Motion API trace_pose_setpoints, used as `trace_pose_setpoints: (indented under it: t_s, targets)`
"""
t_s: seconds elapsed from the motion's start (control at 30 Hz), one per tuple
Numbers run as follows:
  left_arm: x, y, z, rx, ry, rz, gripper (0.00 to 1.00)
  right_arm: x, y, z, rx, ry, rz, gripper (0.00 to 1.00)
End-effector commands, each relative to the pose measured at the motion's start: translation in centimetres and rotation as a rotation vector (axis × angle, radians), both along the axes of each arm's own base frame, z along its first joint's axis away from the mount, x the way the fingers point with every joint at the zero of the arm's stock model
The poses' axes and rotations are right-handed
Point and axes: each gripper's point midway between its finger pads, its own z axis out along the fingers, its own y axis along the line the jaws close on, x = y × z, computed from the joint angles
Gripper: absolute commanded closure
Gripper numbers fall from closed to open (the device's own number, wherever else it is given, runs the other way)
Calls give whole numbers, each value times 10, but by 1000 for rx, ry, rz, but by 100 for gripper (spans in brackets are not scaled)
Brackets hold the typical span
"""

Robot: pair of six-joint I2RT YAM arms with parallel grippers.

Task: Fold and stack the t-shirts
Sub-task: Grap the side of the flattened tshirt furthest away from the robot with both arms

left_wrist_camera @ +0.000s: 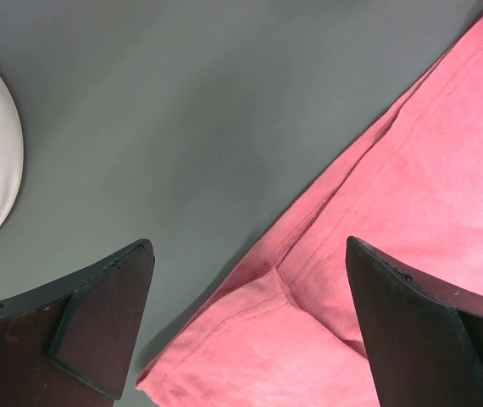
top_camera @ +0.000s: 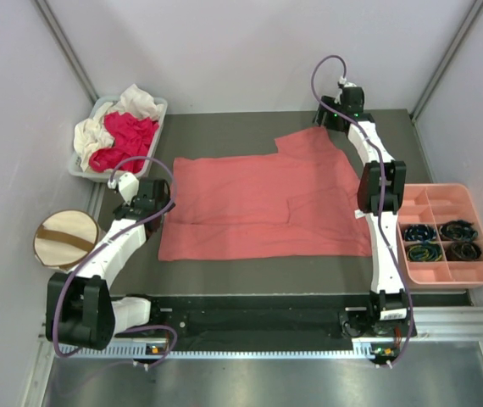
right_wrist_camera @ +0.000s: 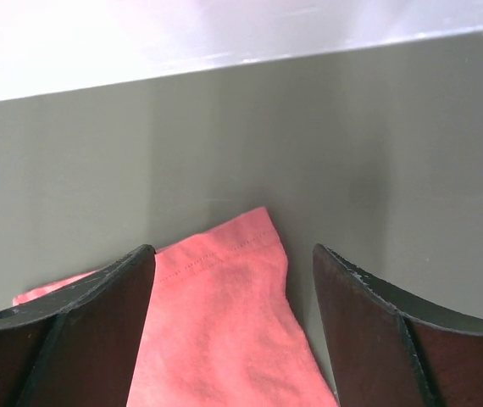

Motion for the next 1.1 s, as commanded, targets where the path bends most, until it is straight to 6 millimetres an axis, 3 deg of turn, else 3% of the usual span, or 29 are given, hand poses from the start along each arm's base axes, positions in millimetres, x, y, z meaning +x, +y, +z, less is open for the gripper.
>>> trace_pose_setpoints:
  t_s: [0.0, 0.27, 0.47, 0.67, 1.07]
  targets:
    - [1, 4, 4, 7, -19, 23, 1, 6, -6, 6, 30, -6, -45, 25]
    - [-6, 9, 11, 19, -32, 34, 1, 2, 2, -5, 111, 33, -41, 25]
    - [-8, 10, 14, 25, -41, 38, 1, 3, -5, -12, 214, 55, -62, 26]
    - [-8, 9, 12, 22, -35, 35, 1, 2, -6, -18, 270, 73, -65, 35]
    - [-10, 10, 11, 24, -34, 40, 1, -3, 7, -25, 329, 99, -19, 40]
